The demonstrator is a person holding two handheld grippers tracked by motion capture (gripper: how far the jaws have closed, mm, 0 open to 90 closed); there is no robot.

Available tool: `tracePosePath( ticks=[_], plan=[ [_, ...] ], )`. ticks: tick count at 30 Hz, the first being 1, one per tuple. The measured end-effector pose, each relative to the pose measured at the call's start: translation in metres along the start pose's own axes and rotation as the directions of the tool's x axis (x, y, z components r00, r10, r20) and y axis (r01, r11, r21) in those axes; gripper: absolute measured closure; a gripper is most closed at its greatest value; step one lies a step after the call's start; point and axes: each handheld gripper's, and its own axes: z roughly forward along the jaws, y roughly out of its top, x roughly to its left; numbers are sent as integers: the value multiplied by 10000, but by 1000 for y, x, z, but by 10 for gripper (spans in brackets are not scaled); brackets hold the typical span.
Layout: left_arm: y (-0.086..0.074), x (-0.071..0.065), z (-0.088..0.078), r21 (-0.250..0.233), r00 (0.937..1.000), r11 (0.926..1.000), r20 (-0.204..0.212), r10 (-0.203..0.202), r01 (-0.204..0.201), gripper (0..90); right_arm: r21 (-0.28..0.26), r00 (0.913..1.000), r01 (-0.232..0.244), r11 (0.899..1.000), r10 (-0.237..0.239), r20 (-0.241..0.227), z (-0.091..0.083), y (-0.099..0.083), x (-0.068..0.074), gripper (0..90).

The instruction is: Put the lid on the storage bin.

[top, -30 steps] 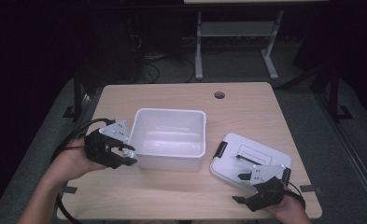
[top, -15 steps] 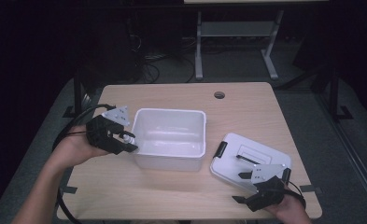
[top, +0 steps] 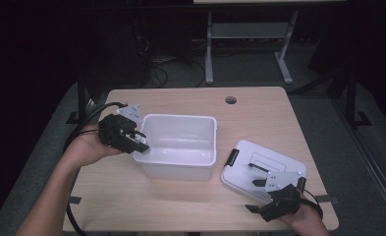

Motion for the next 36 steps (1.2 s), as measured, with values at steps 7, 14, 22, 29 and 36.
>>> tracePosePath(
  ticks=[7,14,22,29,36],
  plan=[
    [5,3,6,149,10000,9999,3,-22,21,600,-74,10000,72,9999,-72,24,-2,0,-1,194],
    [4,7,13,229,9999,9997,-60,-117,119,599,-13,10000,-27,10000,27,36,-3,-1,-2,193],
    [-2,11,22,349,9995,9989,49,-312,310,599,-4,10000,-11,10000,11,18,-2,-1,-1,194],
    [-5,11,31,414,9994,9986,30,-342,341,599,-27,10000,-65,10000,65,7,-4,-2,-2,194],
    [-7,12,39,593,9992,9975,57,-391,387,599,-23,10000,-41,10000,41,-15,-4,-3,-2,194]
  ],
)
